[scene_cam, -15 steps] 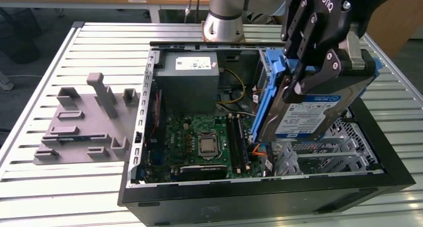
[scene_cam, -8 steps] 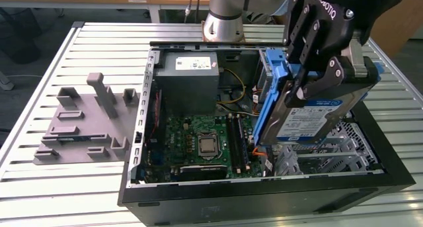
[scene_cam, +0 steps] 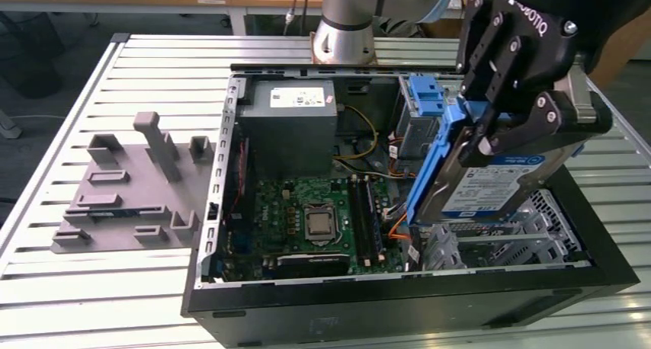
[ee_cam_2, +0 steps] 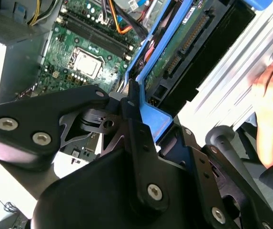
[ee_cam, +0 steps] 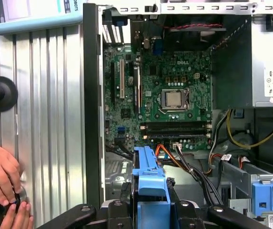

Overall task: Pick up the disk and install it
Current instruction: 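Insert the disk into the insertion slot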

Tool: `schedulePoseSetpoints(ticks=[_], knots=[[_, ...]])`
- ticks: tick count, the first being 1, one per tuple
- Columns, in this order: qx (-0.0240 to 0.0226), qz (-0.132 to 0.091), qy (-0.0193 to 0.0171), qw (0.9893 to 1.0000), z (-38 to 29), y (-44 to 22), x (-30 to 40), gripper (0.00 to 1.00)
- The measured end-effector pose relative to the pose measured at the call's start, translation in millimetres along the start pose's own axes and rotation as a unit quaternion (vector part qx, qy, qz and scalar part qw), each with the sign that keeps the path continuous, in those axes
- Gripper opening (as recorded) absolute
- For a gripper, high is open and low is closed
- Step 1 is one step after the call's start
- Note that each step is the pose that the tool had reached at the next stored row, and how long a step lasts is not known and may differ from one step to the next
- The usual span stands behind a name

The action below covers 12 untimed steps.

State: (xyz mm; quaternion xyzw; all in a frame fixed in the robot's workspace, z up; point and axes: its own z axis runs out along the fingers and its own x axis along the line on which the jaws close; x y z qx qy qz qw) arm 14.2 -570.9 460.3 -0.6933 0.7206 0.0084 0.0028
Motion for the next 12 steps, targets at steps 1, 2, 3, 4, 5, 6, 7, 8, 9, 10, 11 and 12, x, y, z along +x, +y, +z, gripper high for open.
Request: schedulePoseSetpoints(ticks=[1,2,3,4,5,6,7,8,9,10,11,12], knots=[[-0.0002,0.0,0.0,1.0,0.3,-2.5,-0.1,0.36],[-0.0005,0.0,-0.0001,1.0,0.6,-5.2,-0.2,0.36],[-0.0009,0.0,0.0001,1.0,0.8,-8.2,-0.3,0.36],[-0.0012,0.0,0.0001,1.0,0.9,-10.2,-0.4,0.36],[-0.0012,0.0,0.0001,1.0,0.9,-10.6,-0.4,0.36],[-0.0013,0.0,0.0001,1.0,1.0,-10.6,-0.4,0.36],[-0.0013,0.0,0.0001,1.0,1.0,-10.6,-0.4,0.36],[-0.0013,0.0,0.0001,1.0,1.0,-10.6,-0.4,0.36],[-0.0013,0.0,0.0,1.0,1.0,-10.8,-0.4,0.36],[-0.0012,0.0,-0.0001,1.0,1.1,-11.7,-0.4,0.36],[-0.0012,0.0,-0.0001,1.0,1.2,-13.4,-0.5,0.36],[-0.0012,0.0,-0.0001,1.0,1.3,-15.5,-0.6,0.36]])
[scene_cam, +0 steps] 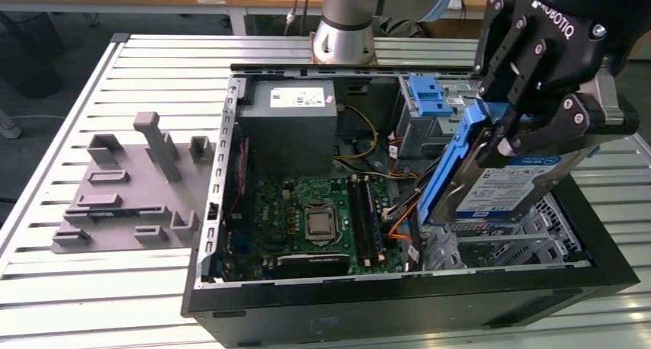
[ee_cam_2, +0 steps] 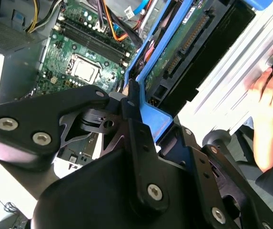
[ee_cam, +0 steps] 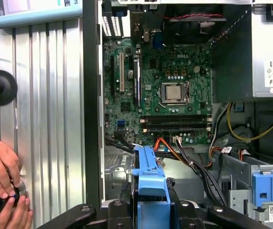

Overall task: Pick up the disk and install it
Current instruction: 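Insert the disk into the insertion slot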

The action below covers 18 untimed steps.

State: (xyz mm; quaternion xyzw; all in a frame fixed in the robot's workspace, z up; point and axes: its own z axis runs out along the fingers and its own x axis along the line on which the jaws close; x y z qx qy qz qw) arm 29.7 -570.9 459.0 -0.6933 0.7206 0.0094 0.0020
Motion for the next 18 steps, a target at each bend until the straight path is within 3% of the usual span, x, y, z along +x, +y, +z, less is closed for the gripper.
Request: schedulePoseSetpoints(ticks=[7,12,18], knots=[[0.0,0.0,0.0001,1.0,1.3,-14.3,-0.6,0.36],[0.0,0.0,0.0002,1.0,2.8,-18.8,-0.7,0.36],[0.0,0.0,0.0001,1.0,3.0,-19.5,-0.7,0.36]])
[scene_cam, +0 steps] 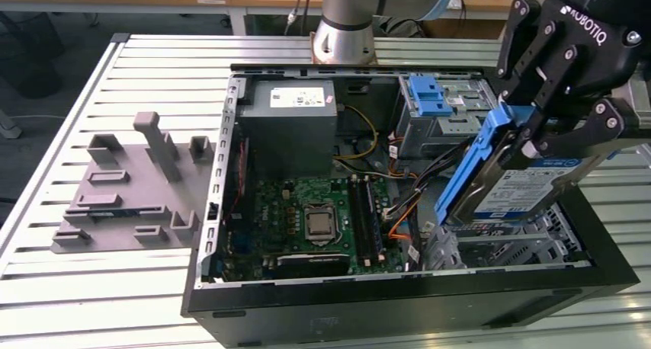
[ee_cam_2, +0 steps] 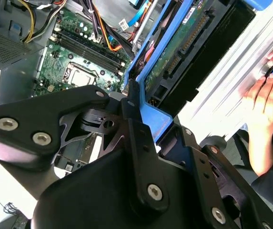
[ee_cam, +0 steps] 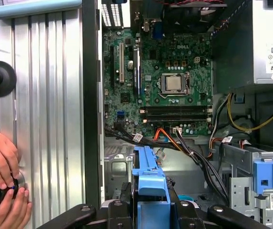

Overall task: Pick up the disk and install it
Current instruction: 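Insert the disk into the insertion slot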

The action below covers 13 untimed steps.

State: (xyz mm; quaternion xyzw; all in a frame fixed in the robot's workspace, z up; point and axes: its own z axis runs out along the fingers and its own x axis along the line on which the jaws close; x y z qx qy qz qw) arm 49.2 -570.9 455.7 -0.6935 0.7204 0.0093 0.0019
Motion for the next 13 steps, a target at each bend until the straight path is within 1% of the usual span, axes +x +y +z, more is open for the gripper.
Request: schedulePoseSetpoints(ticks=[5,10,13], knots=[[0.0,-0.001,-0.0008,1.0,1.0,-4.3,-0.2,0.36],[0.0,-0.001,-0.0008,1.0,2.7,-9.6,-0.3,0.36],[0.0,-0.001,-0.0007,1.0,3.5,-10.4,-0.4,0.36]])
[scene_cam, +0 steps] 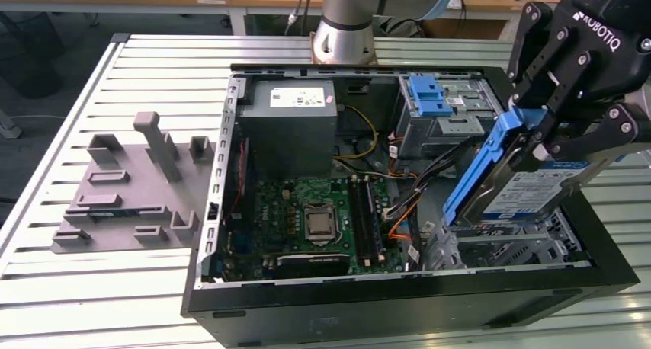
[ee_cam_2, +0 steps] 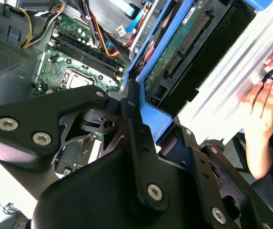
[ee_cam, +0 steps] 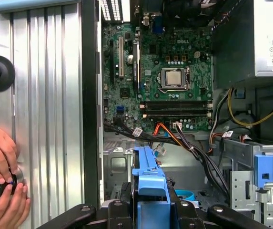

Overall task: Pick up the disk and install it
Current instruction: 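Insert the disk into the insertion slot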

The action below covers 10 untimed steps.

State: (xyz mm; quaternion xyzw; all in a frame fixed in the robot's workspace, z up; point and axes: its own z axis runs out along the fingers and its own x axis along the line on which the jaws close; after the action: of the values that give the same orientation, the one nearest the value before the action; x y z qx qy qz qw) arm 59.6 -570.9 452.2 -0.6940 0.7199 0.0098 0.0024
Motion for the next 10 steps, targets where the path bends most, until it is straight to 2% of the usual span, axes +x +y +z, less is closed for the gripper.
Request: schedulePoseSetpoints(ticks=[4,10], knots=[[0.0,0.0,-0.0002,1.0,0.9,-0.9,0.0,0.36],[0.0,0.0,-0.0001,1.0,3.5,-9.2,-0.3,0.36]])
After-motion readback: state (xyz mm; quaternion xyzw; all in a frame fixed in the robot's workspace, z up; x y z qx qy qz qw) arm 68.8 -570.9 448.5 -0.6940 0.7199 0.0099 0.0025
